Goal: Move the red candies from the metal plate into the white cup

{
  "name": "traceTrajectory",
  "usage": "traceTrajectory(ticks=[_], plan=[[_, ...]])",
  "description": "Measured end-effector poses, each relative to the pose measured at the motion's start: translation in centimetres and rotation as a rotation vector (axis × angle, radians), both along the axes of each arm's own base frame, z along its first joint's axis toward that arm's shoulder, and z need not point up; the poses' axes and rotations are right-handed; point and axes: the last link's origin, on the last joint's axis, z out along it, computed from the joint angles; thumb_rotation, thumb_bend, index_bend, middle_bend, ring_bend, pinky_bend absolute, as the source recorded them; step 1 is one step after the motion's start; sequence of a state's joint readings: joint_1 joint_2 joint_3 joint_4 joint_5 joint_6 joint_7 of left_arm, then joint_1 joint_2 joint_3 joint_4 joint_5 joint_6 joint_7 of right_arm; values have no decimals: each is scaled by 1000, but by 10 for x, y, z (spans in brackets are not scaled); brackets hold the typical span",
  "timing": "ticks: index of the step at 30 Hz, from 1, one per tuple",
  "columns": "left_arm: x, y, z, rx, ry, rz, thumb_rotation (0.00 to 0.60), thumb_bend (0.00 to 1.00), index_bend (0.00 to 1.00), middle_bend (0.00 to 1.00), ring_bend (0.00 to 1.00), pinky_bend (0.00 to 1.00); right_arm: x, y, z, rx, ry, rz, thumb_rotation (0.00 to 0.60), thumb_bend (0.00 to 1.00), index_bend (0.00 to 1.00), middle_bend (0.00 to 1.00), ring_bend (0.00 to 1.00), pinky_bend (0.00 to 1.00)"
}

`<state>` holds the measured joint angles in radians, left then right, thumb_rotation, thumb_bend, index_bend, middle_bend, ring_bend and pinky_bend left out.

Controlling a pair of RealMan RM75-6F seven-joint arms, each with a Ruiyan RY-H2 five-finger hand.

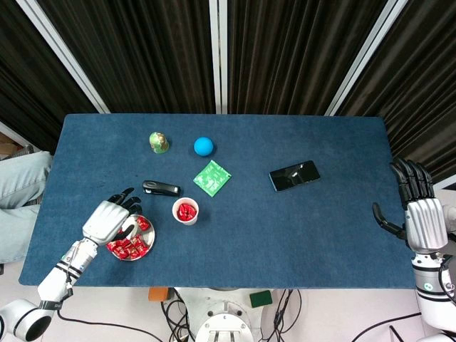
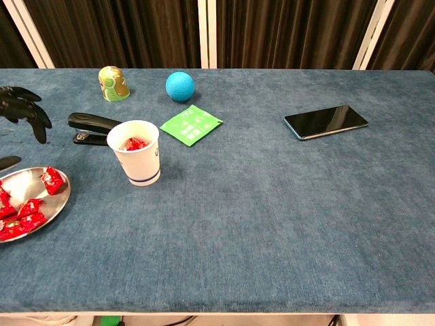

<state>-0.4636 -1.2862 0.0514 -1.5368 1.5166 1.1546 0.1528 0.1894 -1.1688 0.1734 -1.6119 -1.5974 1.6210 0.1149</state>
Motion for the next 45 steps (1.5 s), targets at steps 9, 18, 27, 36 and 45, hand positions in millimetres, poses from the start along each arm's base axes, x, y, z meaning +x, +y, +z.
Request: traceTrajectory(ticks=[9, 18, 27, 36, 45], plan=[[-12, 0, -18, -42, 14, -2, 600, 351, 374, 243, 70, 277, 1, 1, -2, 4, 14, -7, 600, 379, 0, 0, 0, 0], [-20, 3, -29, -60, 23, 5, 600, 351, 373, 236, 70, 277, 2, 1, -4, 7, 17, -6, 600, 379, 0, 0, 0, 0], [-24, 7, -34, -71, 36, 12, 600, 350, 366, 235, 70, 276, 3, 1, -4, 3, 20, -6, 600, 379, 0, 0, 0, 0], [-29, 9, -35, -82, 73, 26, 600, 351, 369, 232, 70, 273, 3, 0, -4, 4, 21, -7, 600, 380, 0, 0, 0, 0], [-32, 7, -35, -87, 98, 25, 600, 351, 387, 232, 70, 271, 3, 0, -5, 8, 23, -7, 600, 379, 0, 0, 0, 0]])
